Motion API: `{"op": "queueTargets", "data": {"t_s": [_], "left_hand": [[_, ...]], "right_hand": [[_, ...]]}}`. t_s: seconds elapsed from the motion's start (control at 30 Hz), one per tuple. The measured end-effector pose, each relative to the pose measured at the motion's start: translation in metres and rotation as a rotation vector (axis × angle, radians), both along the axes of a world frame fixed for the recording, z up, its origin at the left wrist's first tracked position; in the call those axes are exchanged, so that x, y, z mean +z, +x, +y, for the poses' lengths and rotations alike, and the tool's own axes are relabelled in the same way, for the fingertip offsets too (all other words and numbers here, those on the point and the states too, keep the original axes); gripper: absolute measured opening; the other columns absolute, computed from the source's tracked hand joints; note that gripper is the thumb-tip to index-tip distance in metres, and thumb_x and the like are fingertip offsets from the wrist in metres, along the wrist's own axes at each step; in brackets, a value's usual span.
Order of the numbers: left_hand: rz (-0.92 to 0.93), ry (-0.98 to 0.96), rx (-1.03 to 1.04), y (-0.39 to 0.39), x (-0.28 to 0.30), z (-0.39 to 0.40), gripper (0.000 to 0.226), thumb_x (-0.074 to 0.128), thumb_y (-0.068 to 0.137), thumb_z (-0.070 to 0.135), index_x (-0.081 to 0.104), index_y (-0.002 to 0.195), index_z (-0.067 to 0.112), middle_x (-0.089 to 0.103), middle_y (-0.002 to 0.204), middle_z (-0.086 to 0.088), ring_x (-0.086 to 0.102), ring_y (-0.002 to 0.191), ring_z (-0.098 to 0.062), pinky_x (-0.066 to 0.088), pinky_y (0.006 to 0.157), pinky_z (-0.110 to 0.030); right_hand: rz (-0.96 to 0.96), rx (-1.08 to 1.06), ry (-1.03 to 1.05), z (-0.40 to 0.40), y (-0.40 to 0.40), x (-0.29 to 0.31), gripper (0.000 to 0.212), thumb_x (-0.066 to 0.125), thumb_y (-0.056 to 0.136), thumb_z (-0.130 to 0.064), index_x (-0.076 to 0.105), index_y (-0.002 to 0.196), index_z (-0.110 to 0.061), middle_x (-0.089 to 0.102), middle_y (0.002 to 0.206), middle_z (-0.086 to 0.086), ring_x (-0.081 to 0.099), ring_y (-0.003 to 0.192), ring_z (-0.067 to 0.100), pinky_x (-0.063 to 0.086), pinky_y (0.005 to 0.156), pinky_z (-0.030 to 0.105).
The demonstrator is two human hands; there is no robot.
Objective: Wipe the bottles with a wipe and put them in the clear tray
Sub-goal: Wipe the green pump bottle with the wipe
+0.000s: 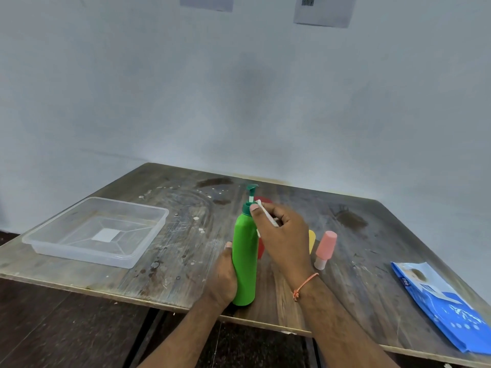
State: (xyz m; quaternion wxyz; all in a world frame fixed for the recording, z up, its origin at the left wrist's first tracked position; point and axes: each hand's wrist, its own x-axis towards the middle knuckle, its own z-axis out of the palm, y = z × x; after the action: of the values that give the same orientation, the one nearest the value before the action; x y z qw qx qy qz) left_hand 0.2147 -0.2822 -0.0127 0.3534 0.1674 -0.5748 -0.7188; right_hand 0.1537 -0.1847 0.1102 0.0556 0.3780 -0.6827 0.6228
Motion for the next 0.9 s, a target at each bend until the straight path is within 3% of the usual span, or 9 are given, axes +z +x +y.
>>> {"op": "queueTargets", "data": {"t_s": [0.1,0.23,0.33,0.4,0.47,0.63,0.7,0.8,0.9], "left_hand": [[-0.029,-0.305,0.069,0.01,0.001,0.009,0.067,0.023,0.105,0.056,0.069,0.107,0.007,0.07,0.084,-0.019,0.065,0.079,-0.041,0.054,0.069,-0.055],[-0.006,-0.457,0.066,0.015,0.008,0.017,0.055,0.021,0.106,0.05,0.066,0.113,0.019,0.07,0.092,-0.01,0.066,0.083,-0.03,0.055,0.073,-0.047],[0.006,-0.439,-0.04,0.017,0.009,0.016,0.055,0.026,0.106,0.061,0.061,0.13,0.026,0.07,0.113,-0.014,0.066,0.103,-0.038,0.054,0.089,-0.057],[-0.004,-0.451,-0.124,0.018,0.008,0.014,0.065,0.038,0.102,0.069,0.053,0.143,0.021,0.067,0.128,-0.013,0.064,0.117,-0.038,0.053,0.099,-0.054],[-0.05,-0.5,-0.145,0.02,0.009,0.014,0.069,0.057,0.097,0.062,0.047,0.15,0.02,0.065,0.134,-0.007,0.063,0.122,-0.033,0.054,0.102,-0.049],[-0.042,-0.525,-0.104,0.017,0.014,0.018,0.057,0.078,0.088,0.026,0.057,0.141,0.027,0.071,0.123,0.003,0.068,0.113,-0.022,0.056,0.093,-0.03],[-0.043,-0.537,-0.069,0.018,0.015,0.02,0.058,0.082,0.086,0.021,0.058,0.138,0.028,0.071,0.123,0.006,0.068,0.114,-0.019,0.055,0.094,-0.028],[-0.034,-0.549,0.004,0.018,0.013,0.02,0.059,0.09,0.082,0.019,0.06,0.133,0.027,0.072,0.118,0.005,0.07,0.111,-0.021,0.058,0.092,-0.034],[-0.042,-0.53,0.076,0.019,0.011,0.024,0.066,0.096,0.075,0.027,0.06,0.13,0.033,0.073,0.116,0.008,0.071,0.108,-0.017,0.061,0.089,-0.036]], "right_hand": [[-0.003,0.009,0.037,0.007,0.001,-0.003,0.056,0.078,0.071,-0.083,0.079,0.092,-0.032,0.075,0.093,-0.011,0.071,0.085,0.009,0.059,0.069,0.035],[-0.012,0.016,0.075,0.016,0.002,0.004,0.035,0.087,0.076,-0.065,0.076,0.086,-0.034,0.069,0.089,-0.01,0.065,0.081,0.005,0.045,0.067,0.019],[-0.029,0.101,0.094,0.022,-0.002,0.007,0.026,0.087,0.081,-0.056,0.08,0.091,-0.033,0.068,0.092,-0.006,0.065,0.083,0.005,0.046,0.068,0.016],[-0.019,0.133,0.119,0.025,-0.009,0.01,0.027,0.086,0.083,-0.055,0.081,0.093,-0.03,0.067,0.092,-0.005,0.065,0.083,0.006,0.045,0.068,0.017],[-0.011,0.141,0.126,0.026,-0.017,0.01,0.027,0.087,0.084,-0.053,0.079,0.088,-0.027,0.067,0.091,-0.001,0.065,0.081,0.011,0.046,0.068,0.022],[-0.011,0.146,0.098,0.031,-0.029,0.007,0.045,0.084,0.078,-0.065,0.081,0.091,-0.021,0.072,0.093,0.004,0.07,0.086,0.022,0.056,0.074,0.041],[0.006,0.157,0.121,0.035,-0.029,0.008,0.035,0.087,0.082,-0.057,0.082,0.093,-0.025,0.072,0.092,-0.001,0.07,0.085,0.016,0.056,0.072,0.036],[0.053,0.153,0.132,0.036,-0.026,0.007,0.019,0.089,0.084,-0.046,0.082,0.09,-0.03,0.068,0.086,-0.008,0.064,0.079,0.005,0.045,0.066,0.016],[0.1,0.11,0.102,0.035,-0.023,0.008,0.016,0.091,0.083,-0.042,0.076,0.078,-0.041,0.063,0.078,-0.011,0.06,0.072,0.002,0.038,0.062,0.012]]}}
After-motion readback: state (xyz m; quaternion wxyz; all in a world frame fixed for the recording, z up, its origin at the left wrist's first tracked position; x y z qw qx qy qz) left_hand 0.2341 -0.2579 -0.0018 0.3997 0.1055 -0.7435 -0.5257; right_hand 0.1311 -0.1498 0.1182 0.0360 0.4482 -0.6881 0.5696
